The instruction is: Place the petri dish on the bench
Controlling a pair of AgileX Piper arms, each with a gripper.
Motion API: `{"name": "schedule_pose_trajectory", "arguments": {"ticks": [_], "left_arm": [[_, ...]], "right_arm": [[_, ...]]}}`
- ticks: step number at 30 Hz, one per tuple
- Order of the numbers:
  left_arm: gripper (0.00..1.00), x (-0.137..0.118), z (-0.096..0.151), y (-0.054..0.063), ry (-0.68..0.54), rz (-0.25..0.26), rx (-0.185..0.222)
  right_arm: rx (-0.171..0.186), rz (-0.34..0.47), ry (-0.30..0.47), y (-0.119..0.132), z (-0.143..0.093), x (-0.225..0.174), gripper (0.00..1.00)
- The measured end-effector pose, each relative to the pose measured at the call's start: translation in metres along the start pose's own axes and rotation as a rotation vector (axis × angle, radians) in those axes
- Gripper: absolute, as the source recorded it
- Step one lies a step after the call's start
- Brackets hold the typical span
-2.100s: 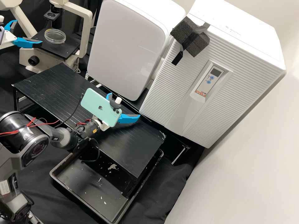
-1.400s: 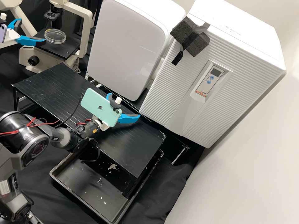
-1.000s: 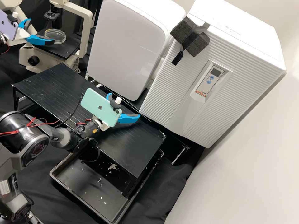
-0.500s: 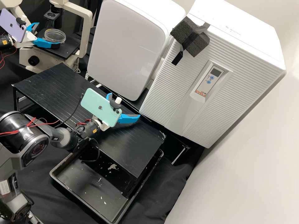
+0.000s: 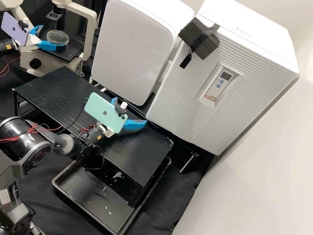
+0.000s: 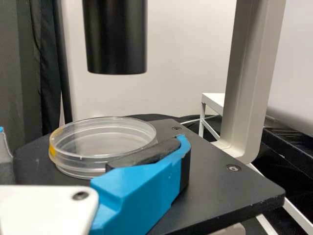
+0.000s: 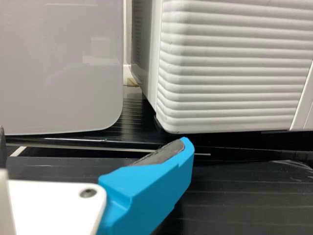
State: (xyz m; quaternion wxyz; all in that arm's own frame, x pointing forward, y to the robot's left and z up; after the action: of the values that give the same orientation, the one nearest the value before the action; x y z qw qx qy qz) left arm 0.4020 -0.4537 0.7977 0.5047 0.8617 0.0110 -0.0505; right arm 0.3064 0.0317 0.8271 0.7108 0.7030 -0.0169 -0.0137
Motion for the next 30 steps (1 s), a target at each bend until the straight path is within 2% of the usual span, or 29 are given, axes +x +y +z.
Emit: {"name": "schedule_pose_trajectory", "arguments": {"ticks": [7, 8, 30], "left_arm": [[1.00, 0.0012, 0.0007, -0.0028, 0.004, 0.016, -0.007], [0.00, 0.0012, 0.0008, -0.0021, 0.004, 0.021, -0.009], [0.00, 0.0011, 0.0014, -0.0037, -0.003, 0.034, -0.009]], "right_arm": [[0.000, 0.000, 0.000, 0.0000, 0.0000, 0.0000, 1.00], [0.000, 0.000, 0.000, 0.0000, 0.0000, 0.0000, 1.00], [0.000, 0.000, 0.000, 0.0000, 0.0000, 0.0000, 1.00]]}}
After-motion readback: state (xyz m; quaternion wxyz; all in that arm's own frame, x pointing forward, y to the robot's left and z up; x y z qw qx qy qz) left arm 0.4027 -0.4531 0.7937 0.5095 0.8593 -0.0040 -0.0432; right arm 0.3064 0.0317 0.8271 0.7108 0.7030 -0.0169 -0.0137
